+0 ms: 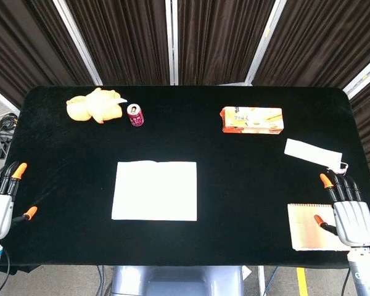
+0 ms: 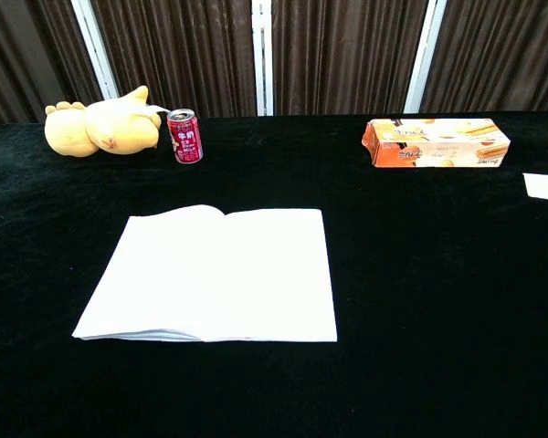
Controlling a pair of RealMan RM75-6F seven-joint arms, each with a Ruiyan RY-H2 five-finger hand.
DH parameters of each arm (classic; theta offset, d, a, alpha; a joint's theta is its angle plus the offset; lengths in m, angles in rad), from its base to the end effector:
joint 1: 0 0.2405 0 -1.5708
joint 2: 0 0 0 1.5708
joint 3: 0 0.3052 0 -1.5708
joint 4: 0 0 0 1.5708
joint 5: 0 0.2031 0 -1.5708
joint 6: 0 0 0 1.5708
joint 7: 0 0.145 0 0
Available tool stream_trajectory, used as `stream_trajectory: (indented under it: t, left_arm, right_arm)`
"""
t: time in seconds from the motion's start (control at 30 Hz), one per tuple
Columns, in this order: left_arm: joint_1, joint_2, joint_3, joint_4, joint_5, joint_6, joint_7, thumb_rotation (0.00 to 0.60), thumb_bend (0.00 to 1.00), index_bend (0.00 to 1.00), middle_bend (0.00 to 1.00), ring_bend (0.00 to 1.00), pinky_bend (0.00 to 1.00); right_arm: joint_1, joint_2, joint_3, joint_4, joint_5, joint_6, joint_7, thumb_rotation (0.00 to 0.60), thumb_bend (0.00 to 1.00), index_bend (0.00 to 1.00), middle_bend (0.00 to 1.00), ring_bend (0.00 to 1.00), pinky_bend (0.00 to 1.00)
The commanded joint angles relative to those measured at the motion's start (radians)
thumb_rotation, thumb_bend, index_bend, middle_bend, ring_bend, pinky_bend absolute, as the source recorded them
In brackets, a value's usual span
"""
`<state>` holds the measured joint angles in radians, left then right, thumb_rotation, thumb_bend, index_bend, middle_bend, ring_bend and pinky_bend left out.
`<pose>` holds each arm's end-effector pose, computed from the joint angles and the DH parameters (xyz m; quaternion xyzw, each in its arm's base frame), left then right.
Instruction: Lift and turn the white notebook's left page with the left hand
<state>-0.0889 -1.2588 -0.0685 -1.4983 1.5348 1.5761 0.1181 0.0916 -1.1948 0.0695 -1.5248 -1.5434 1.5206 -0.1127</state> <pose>-0.3525 0.1904 0.1585 -0.5955 -0.3220 -0.3997 0.6180 -0.3537 -0.1922 0.1721 0.6167 -0.3236 0.3781 0.6100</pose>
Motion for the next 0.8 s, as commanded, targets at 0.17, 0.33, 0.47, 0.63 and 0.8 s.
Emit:
stream_trajectory:
  t: [0.17, 0.33, 0.47, 0.63, 0.8]
  left_arm:
    - [-0.004, 0.011, 0.015, -0.005, 0.026, -0.005, -0.031, 0.600, 0.10, 0.00, 0.00, 0.00, 0.00]
    - [-0.021, 0.003, 0.041, -0.010, 0.070, -0.030, -0.043, 0.600, 0.13, 0.00, 0.00, 0.00, 0.00]
    - [-0.046, -0.034, 0.060, -0.022, 0.101, -0.073, 0.030, 0.600, 0.25, 0.00, 0.00, 0.00, 0.00]
    - [-0.082, -0.097, 0.074, -0.039, 0.117, -0.145, 0.139, 0.600, 0.35, 0.00, 0.00, 0.00, 0.00]
    - [-0.123, -0.166, 0.066, -0.043, 0.106, -0.215, 0.224, 0.600, 0.37, 0.00, 0.00, 0.00, 0.00]
  right_arm:
    - [0.000, 0.000, -0.003, -0.003, -0.003, -0.001, 0.000, 0.600, 0.06, 0.00, 0.00, 0.00, 0.00]
    - [0.000, 0.003, -0.001, -0.008, 0.002, -0.004, 0.008, 0.600, 0.06, 0.01, 0.00, 0.00, 0.00]
    - [-0.002, 0.007, 0.000, -0.016, -0.001, 0.003, 0.012, 0.600, 0.06, 0.01, 0.00, 0.00, 0.00]
    - [-0.005, 0.012, -0.001, -0.021, -0.009, 0.013, 0.020, 0.600, 0.06, 0.01, 0.00, 0.00, 0.00]
    - [-0.008, 0.017, -0.001, -0.024, -0.010, 0.017, 0.038, 0.600, 0.06, 0.01, 0.00, 0.00, 0.00]
